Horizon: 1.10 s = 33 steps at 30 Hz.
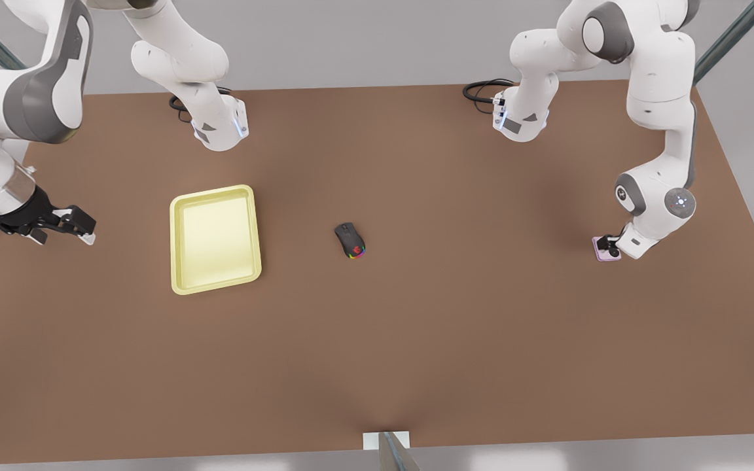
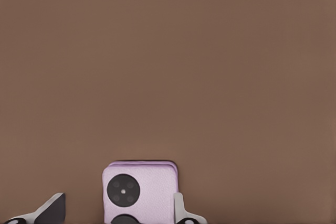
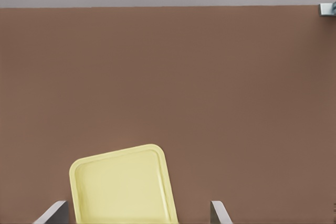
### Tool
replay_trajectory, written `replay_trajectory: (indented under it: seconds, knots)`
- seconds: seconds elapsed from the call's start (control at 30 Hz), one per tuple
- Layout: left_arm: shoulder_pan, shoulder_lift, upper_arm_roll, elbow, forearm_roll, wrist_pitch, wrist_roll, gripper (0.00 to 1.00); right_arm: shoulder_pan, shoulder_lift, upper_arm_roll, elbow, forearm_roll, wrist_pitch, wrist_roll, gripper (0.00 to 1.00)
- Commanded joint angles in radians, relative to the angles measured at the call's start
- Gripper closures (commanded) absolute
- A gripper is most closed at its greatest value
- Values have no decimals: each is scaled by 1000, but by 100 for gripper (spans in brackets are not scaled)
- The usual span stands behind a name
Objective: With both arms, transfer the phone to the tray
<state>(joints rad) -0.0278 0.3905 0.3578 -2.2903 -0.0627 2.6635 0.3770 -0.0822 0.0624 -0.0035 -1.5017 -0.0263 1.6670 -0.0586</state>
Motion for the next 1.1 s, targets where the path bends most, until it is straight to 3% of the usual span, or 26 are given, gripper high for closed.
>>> replay_trajectory:
  seconds: [0.0,0.27,0.4,0.6,1.07]
  knots:
    - [0,2,-3,0,-28,13,71,0,-2,-1,2,3,-6,-6,-6,0]
    - [0,59,-13,2,-78,53,72,0,-2,-4,7,5,-4,-6,-6,0]
    - [0,68,-16,2,-103,55,72,12,-4,-1,5,2,-1,-18,-6,0]
    - [0,71,-17,2,-103,53,72,21,15,13,2,3,-9,-33,-6,0]
    - [-8,51,-30,12,-103,-16,74,24,18,39,3,49,-7,-30,-3,0]
